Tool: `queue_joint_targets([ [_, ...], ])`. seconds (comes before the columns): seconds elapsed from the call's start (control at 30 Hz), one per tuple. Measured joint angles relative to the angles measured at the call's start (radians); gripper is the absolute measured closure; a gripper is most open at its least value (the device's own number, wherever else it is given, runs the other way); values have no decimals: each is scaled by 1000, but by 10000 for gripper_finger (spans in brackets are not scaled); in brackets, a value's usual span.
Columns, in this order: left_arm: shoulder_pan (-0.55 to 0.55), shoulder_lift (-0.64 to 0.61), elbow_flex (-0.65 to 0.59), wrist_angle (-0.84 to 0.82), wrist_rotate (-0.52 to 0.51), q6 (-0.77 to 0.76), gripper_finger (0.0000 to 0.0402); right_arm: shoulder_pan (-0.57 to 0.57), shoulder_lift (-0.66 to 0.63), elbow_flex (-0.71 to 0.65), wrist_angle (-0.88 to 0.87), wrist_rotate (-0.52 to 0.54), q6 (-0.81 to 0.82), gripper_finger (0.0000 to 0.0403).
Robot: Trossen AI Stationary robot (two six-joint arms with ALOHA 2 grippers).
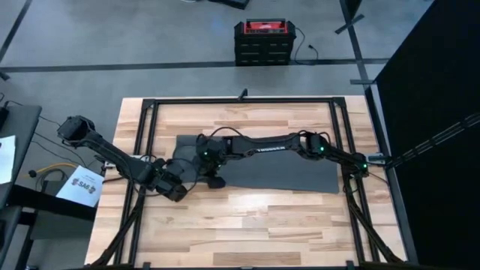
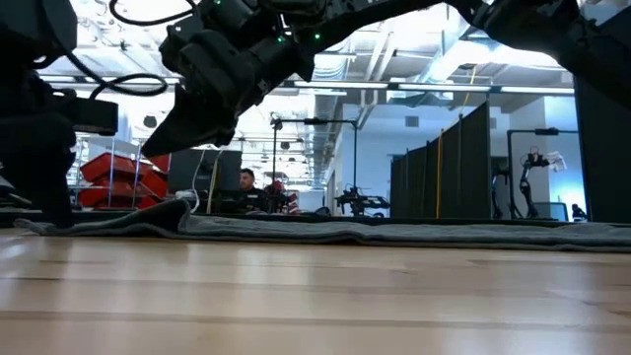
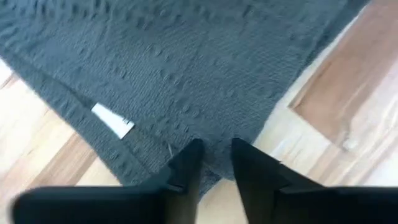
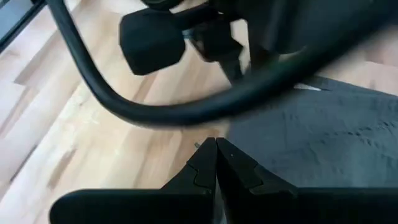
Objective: Roll towel
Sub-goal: Fold the gray towel
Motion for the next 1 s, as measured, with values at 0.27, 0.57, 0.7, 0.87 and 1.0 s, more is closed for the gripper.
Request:
queue_joint_targets([
  [0.27, 9, 0, 11, -4, -1, 8, 401, 33, -4, 0, -33, 0, -2, 403],
  [0.57, -2, -1, 164, -181, -21, 314, 402, 68, -8, 0, -148, 24, -24, 403],
  [0.7, -13, 7, 152, -176, 26, 531, 402, 81, -8, 0, -160, 56, -28, 403],
  [0.87, -7, 45, 137, -160, 31, 612, 395, 80, -8, 0, -156, 59, -27, 403],
  [1.0, -6, 87, 137, -65, 30, 610, 356, 79, -8, -1, -158, 59, -28, 403],
])
